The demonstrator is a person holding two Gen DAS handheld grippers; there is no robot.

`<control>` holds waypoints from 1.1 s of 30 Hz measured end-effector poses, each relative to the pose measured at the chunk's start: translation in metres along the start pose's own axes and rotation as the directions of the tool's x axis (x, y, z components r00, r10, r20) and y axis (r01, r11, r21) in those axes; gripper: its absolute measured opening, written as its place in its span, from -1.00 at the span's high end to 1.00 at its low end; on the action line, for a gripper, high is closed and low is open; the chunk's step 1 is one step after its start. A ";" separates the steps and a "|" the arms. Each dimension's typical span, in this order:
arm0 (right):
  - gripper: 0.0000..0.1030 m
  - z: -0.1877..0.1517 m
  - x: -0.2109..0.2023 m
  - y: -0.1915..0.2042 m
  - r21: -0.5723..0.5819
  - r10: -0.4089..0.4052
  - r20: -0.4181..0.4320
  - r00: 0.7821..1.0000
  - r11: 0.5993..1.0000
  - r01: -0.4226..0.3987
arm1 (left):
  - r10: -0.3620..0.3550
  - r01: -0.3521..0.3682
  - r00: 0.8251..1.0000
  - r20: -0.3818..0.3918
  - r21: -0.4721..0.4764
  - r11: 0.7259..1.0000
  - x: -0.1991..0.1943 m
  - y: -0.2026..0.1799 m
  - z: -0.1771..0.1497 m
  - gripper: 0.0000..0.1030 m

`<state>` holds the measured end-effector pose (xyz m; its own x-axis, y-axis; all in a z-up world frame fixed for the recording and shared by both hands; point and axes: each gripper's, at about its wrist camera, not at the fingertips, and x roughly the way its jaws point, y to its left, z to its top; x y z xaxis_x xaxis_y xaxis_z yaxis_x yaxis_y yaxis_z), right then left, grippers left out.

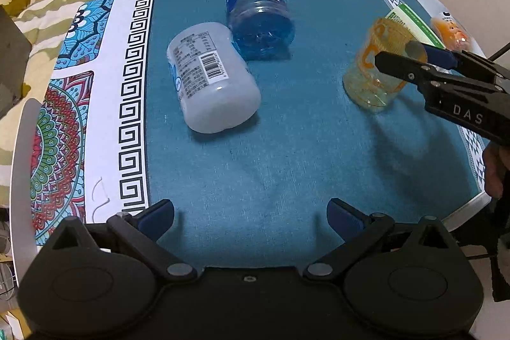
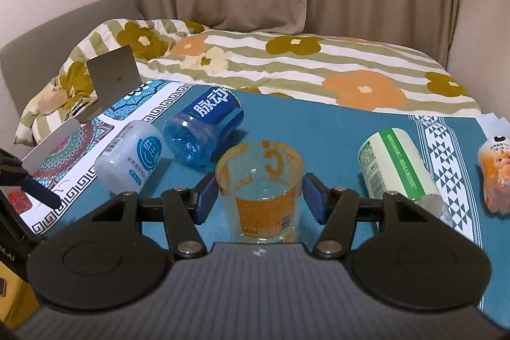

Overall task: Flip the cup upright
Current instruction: 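Open the right gripper and pull it back from the cup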

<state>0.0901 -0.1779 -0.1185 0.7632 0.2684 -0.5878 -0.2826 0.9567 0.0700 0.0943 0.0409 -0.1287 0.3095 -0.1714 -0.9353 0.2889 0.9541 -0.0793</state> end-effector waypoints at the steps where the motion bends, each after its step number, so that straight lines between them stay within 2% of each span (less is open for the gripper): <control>1: -0.44 -0.001 0.000 0.000 0.000 0.000 -0.004 1.000 1.000 0.000 | 0.001 -0.001 1.000 -0.001 -0.001 1.000 0.000 0.000 0.000 -1.00; 8: -0.47 -0.002 -0.001 -0.002 0.018 0.007 -0.011 1.000 1.000 -0.007 | 0.008 -0.008 1.000 0.001 -0.012 1.000 -0.002 -0.001 -0.003 -1.00; 9: -0.51 -0.002 -0.002 -0.003 0.024 0.009 -0.015 1.000 1.000 -0.009 | 0.009 -0.009 1.000 0.003 -0.015 1.000 -0.003 -0.001 -0.004 -1.00; 11: -0.84 -0.001 -0.003 -0.004 0.037 0.003 -0.021 1.000 0.999 -0.003 | 0.012 -0.012 1.000 0.010 -0.022 1.000 -0.007 -0.003 -0.004 -1.00; 13: -1.00 0.002 -0.007 -0.004 0.049 -0.015 -0.019 1.000 0.999 0.016 | 0.016 -0.016 1.000 0.022 -0.026 1.000 -0.013 -0.005 -0.003 -1.00; 19: -1.00 0.024 -0.036 -0.011 0.130 -0.036 -0.060 0.998 0.991 0.044 | 0.039 -0.034 0.994 0.099 -0.046 0.998 -0.048 -0.016 0.003 -1.00; 24: -1.00 0.052 -0.076 -0.012 0.147 -0.076 -0.106 0.991 0.985 0.091 | 0.068 -0.053 0.978 0.199 -0.080 0.995 -0.086 -0.025 0.008 -1.00; 27: -1.00 0.063 -0.098 -0.013 0.145 -0.107 -0.137 0.985 0.981 0.127 | 0.103 -0.083 0.961 0.256 -0.087 0.993 -0.105 -0.032 0.009 -1.00; 29: -1.00 0.067 -0.112 -0.015 0.144 -0.136 -0.165 0.977 0.977 0.160 | 0.126 -0.104 0.948 0.294 -0.088 0.991 -0.117 -0.037 0.008 -1.00; 33: -1.00 0.066 -0.133 -0.017 0.143 -0.180 -0.208 0.961 0.967 0.212 | 0.133 -0.100 0.930 0.343 -0.110 0.989 -0.131 -0.042 0.001 -1.00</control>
<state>0.0319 -0.2225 0.0121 0.6636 0.0620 -0.7455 -0.0283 0.9979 0.0579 0.0428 0.0225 -0.0023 0.6371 -0.1173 -0.7618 0.1553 0.9876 -0.0222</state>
